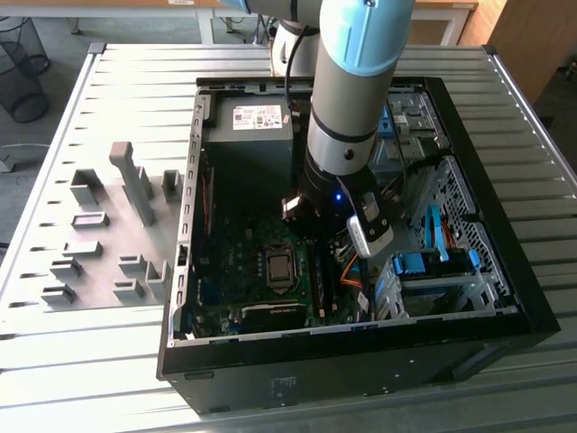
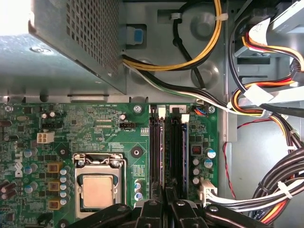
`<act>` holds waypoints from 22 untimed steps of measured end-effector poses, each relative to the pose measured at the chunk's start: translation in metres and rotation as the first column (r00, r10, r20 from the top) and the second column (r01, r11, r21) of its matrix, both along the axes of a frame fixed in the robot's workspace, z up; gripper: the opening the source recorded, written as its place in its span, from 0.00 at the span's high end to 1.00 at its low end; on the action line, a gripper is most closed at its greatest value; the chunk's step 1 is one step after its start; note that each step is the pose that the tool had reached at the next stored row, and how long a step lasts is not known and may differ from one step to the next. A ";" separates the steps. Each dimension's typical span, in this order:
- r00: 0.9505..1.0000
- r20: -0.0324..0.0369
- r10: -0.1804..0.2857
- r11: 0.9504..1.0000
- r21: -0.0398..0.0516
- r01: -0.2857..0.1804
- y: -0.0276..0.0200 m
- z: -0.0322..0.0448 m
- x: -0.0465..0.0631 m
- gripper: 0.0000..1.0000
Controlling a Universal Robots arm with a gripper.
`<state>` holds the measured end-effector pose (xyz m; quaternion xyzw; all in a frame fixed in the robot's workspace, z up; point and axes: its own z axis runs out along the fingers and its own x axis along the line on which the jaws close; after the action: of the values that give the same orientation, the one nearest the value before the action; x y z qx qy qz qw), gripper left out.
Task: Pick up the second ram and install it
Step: 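Insert the second ram into the second slot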
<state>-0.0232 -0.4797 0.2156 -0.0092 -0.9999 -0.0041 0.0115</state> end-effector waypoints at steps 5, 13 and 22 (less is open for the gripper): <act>1.000 -0.001 0.000 1.000 0.000 0.000 0.0000 -0.0028 0.000 0.86; 1.000 -0.002 0.000 1.000 0.001 0.000 0.0000 -0.0029 0.000 0.86; 1.000 -0.003 0.000 1.000 0.002 0.000 0.0001 -0.0019 0.000 0.86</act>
<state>-0.0232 -0.4796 0.2137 -0.0092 -0.9999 -0.0049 0.0128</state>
